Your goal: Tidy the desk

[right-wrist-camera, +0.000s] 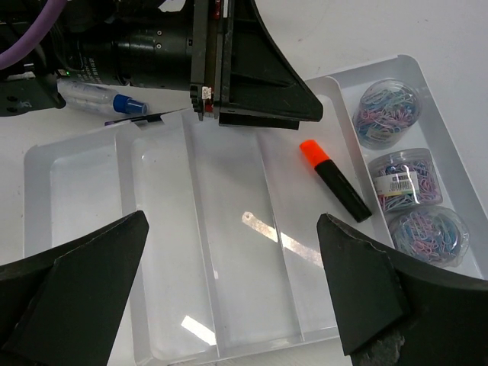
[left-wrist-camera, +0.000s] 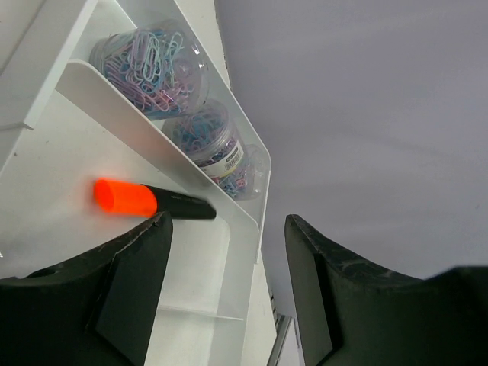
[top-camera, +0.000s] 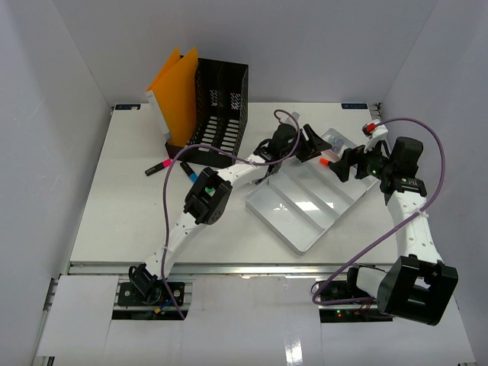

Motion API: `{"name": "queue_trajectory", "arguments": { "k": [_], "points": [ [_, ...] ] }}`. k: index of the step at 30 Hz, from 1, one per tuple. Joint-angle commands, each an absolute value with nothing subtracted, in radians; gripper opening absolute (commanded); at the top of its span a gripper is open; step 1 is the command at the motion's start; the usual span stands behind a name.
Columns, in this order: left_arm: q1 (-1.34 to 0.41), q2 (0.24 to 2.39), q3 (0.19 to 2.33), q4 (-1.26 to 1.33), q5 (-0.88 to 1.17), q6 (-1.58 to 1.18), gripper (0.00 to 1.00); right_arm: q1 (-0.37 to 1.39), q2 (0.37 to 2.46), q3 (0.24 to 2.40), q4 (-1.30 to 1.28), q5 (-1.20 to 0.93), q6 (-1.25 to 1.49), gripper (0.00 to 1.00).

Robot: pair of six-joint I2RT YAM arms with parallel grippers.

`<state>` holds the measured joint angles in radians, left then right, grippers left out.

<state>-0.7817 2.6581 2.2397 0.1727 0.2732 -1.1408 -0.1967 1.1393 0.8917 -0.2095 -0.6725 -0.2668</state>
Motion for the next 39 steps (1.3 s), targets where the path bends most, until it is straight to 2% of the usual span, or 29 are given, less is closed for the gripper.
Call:
{"name": "queue_trajectory", "arguments": {
  "k": [1,9,16,19,21,27,29,34,37,39],
  "points": [
    [-0.761,2.489,2.186,0.181,0.278,-1.046,0.71,-0.204,1.118,0.886,-0.19,-0.77,-0.307,0.97],
    [-0.701,2.085,1.77,0.133,0.293,-0.724,0.71,-0.204,1.097,0.873,-0.252,-1.001,-0.468,0.94],
    [-0.588,1.595,1.269,0.012,0.301,-0.426,0.72,-0.203,1.16,0.898,-0.417,-1.172,-0.655,0.94],
    [-0.515,1.377,1.136,-0.089,0.274,-0.308,0.73,-0.175,1.197,0.905,-0.481,-1.215,-0.765,0.94],
    [-0.491,1.268,1.061,-0.162,0.212,-0.226,0.76,-0.115,1.217,0.922,-0.533,-1.189,-0.859,0.93],
    [-0.477,0.998,0.821,-0.274,-0.151,-0.096,0.79,0.299,1.317,1.032,-0.664,-0.956,-1.302,0.9],
    [-0.476,0.897,0.743,-0.269,-0.255,-0.087,0.79,0.411,1.424,1.119,-0.691,-0.837,-1.422,0.9],
    [-0.472,0.706,0.684,-0.237,-0.506,-0.109,0.79,0.629,1.789,1.502,-0.823,-0.645,-1.492,0.9],
    [-0.471,0.589,0.64,-0.201,-0.542,-0.109,0.79,0.7,1.988,1.764,-0.848,-0.611,-1.481,0.92],
    [-0.471,0.509,0.611,-0.18,-0.54,-0.109,0.79,0.736,2.092,1.867,-0.858,-0.585,-1.471,0.93]
  ]
}}
